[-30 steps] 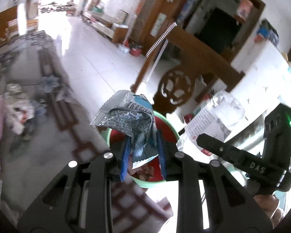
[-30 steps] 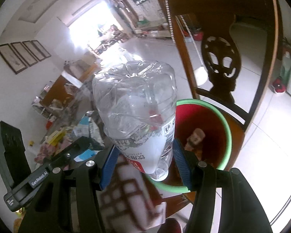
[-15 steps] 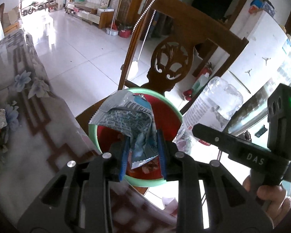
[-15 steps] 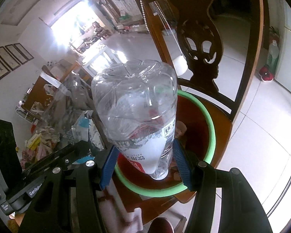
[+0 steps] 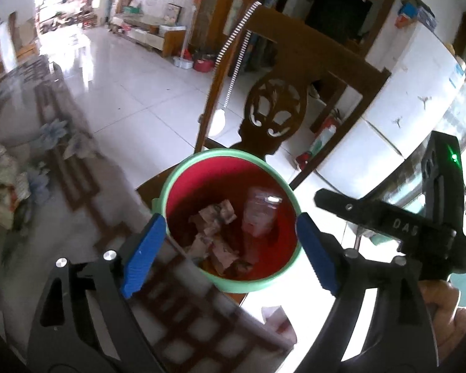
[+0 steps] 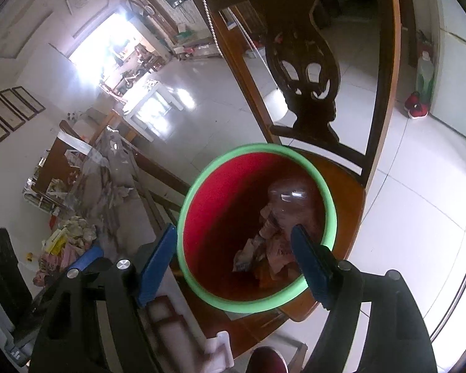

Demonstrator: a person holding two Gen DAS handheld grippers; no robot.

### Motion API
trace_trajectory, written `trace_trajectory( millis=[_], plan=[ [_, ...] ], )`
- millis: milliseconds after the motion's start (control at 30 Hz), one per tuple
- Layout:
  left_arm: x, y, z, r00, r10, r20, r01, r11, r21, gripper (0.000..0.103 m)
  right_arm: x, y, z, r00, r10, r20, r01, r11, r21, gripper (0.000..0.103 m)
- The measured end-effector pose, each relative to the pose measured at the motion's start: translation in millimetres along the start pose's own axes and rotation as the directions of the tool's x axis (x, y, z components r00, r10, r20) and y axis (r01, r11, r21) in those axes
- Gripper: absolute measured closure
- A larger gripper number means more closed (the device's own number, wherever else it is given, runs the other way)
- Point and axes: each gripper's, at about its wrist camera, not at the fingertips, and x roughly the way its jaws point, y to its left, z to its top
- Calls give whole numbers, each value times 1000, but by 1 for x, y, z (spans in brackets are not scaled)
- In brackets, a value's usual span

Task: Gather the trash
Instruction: 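Open both tools over the red bin to drop wrapper and bottle, then grasp the white milk carton with the left tool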

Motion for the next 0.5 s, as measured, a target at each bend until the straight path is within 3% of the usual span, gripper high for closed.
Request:
trace_trajectory(
  millis=[167,267,333,433,500],
  plan=[
    [-38,29,-14,998,42,42,-37,991,-127,20,-18,29,-1,999,38,27,-37,998,-49,29],
    [-72,59,-32,986,138,95,-114,967,-226,20,-27,59,-6,996,82,30,-78,991,-110,27],
    [-95,85,-47,970,216,112,-171,932,-320,20,-30,82,-12,994,111,23,-106,982,-154,25],
    [-131,132,-69,935,335,119,-245,850,-466,20,-32,120,-26,983,183,-9,-181,961,-207,24],
    [-151,161,-82,893,439,101,-319,775,-545,20,-28,150,-43,970,236,-64,-244,934,-260,24]
  ],
)
